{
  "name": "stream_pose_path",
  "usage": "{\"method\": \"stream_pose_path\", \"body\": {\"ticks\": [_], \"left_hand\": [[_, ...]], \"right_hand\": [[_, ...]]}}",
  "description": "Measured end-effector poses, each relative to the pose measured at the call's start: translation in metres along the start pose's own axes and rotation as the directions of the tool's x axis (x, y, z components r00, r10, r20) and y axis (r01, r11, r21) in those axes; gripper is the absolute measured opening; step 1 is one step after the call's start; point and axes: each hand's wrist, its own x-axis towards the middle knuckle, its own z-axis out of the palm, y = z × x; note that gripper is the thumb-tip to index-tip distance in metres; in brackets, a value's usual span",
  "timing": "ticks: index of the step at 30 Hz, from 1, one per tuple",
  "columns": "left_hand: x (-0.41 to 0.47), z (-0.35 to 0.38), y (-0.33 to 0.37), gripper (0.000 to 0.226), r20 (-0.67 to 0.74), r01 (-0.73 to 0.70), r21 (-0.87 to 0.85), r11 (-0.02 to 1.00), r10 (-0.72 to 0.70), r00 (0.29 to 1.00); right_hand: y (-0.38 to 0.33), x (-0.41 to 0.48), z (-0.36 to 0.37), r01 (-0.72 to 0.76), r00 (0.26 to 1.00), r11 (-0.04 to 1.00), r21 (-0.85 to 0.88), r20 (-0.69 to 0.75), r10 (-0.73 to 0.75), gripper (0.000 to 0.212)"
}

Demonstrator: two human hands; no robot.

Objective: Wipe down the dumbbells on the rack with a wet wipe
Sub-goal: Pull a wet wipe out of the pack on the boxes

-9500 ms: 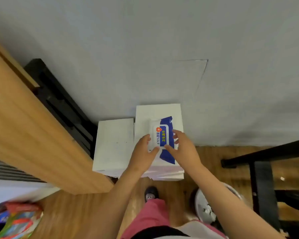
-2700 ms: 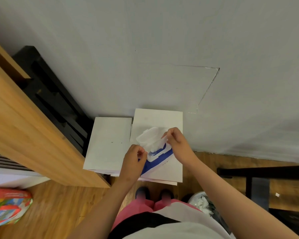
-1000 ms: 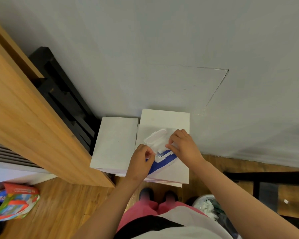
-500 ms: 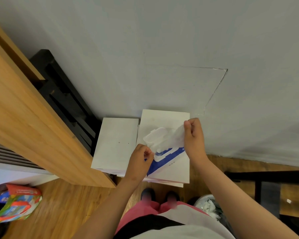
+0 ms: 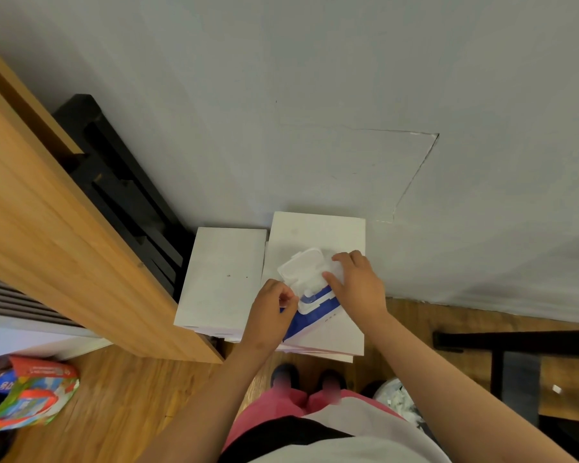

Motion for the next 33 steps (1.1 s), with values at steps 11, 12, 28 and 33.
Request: {"method": "stream_pose_path", "body": {"ticks": [11, 12, 28, 33], "left_hand": [[0.001, -0.002, 0.035, 0.017, 0.003, 0.043, -0.095, 0.995, -0.043, 0.999], [0.003, 0.0, 0.038, 0.013, 0.009, 0.029, -0.096, 0.995, -0.029, 1.0], [0.007, 0.02, 0.035, 0.051, 0.287, -0.387, 0.511, 0.768, 0.272, 0.918], [0.008, 0.026, 0.045, 0.053, 0.273, -0.373, 0.532, 0.76, 0.263, 0.925]], "right_hand": [[0.019, -0.007, -0.026, -0.163, 0.978, 0.917, 0.364, -0.063, 0.199, 0.027], [0.021, -0.008, -0.027, -0.181, 0.975, 0.907, 0.381, -0.049, 0.215, 0.028], [0.037, -0.016, -0.018, -0.196, 0.977, 0.895, 0.402, -0.001, 0.215, 0.029], [0.034, -0.021, -0.016, -0.168, 0.984, 0.908, 0.384, 0.014, 0.176, 0.028]]}}
